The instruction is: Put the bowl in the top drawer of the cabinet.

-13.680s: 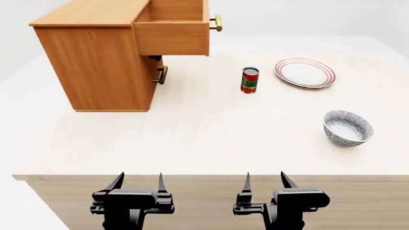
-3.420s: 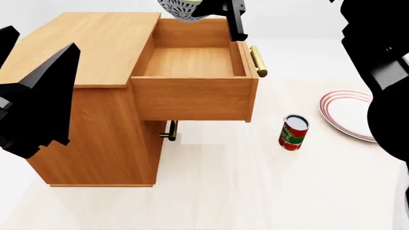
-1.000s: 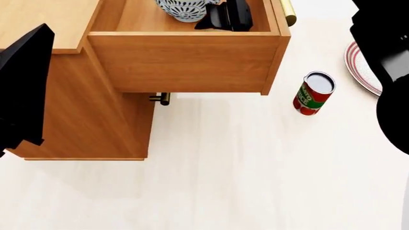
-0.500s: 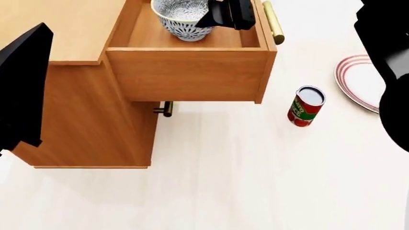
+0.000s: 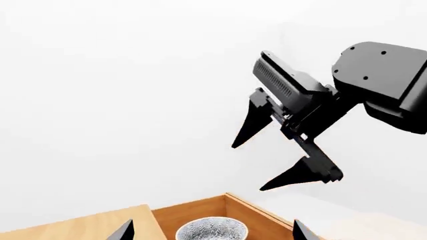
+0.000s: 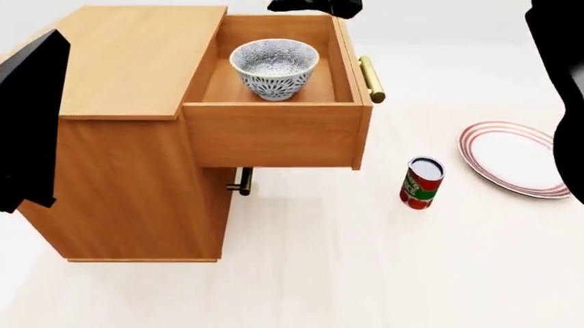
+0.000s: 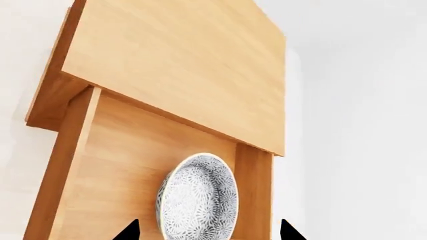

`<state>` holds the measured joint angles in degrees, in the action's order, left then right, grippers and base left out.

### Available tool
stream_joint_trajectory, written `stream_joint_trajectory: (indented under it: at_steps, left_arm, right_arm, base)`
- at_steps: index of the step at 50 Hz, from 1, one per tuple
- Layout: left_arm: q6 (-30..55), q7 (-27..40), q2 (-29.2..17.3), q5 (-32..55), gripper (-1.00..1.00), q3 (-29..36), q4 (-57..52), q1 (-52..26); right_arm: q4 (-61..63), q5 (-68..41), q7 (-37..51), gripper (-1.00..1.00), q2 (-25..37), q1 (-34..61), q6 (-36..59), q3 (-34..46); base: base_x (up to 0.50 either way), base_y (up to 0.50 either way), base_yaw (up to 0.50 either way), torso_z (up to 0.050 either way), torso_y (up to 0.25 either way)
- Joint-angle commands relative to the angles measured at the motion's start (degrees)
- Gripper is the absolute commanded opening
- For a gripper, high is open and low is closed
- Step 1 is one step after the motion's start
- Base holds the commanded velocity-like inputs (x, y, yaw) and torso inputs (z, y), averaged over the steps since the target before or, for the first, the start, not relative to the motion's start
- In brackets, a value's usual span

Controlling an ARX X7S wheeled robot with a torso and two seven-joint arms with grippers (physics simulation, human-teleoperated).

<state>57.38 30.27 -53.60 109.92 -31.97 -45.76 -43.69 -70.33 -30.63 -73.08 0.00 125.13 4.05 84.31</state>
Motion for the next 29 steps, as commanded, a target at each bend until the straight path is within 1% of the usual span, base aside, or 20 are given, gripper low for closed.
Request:
stream_joint_trajectory:
  at_steps: [1,5,10,11,14,16,22,29]
  left_arm:
    - [0.0,-0.1,0.0,-0.1,1.00,-0.4,-0.1,0.5]
    - [-0.1,0.0,0.1,-0.3,1.00,0.0,-0.2,0.3]
    - [-0.2,0.1,0.1,-0.3,1.00,0.4,-0.2,0.1]
    - [-0.2,0.1,0.0,-0.2,1.00,0.3,-0.3,0.2]
    - [-0.3,0.2,-0.1,0.1,1.00,0.1,-0.4,0.4]
    - [-0.3,0.2,0.0,0.1,1.00,0.0,-0.4,0.5]
    - [-0.2,0.1,0.0,-0.1,1.00,0.0,-0.4,0.6]
    - [-0.1,0.0,0.2,-0.6,1.00,0.5,-0.4,0.6]
  right_arm:
    - [-4.6,-2.2,1.6,1.00,0.0,2.1,-2.4,-5.3]
    - [-4.6,4.7,1.2,1.00,1.0,1.9,-2.6,-13.3]
    - [-4.2,6.8,1.9,1.00,3.1,2.2,-3.4,-17.1]
    - [0.9,6.5,3.5,1.00,5.6,1.8,-0.9,-17.1]
    - [24.7,4.0,10.4,1.00,16.3,-0.6,11.6,-17.5]
    - [36.0,2.2,14.5,1.00,21.7,-1.8,17.4,-18.3]
    - [61.9,-2.7,25.7,1.00,35.1,-5.0,30.6,-20.7]
    - [84.0,-10.5,38.5,1.00,47.3,-8.0,43.1,-25.6]
  base:
    - [0.00,0.00,0.00,0.000,0.199]
    - [0.00,0.00,0.00,0.000,0.197]
    - [0.00,0.00,0.00,0.000,0.179]
    - [0.00,0.00,0.00,0.000,0.174]
    - [0.00,0.00,0.00,0.000,0.174]
    - [0.00,0.00,0.00,0.000,0.174]
    - [0.00,0.00,0.00,0.000,0.174]
    - [0.00,0.00,0.00,0.000,0.172]
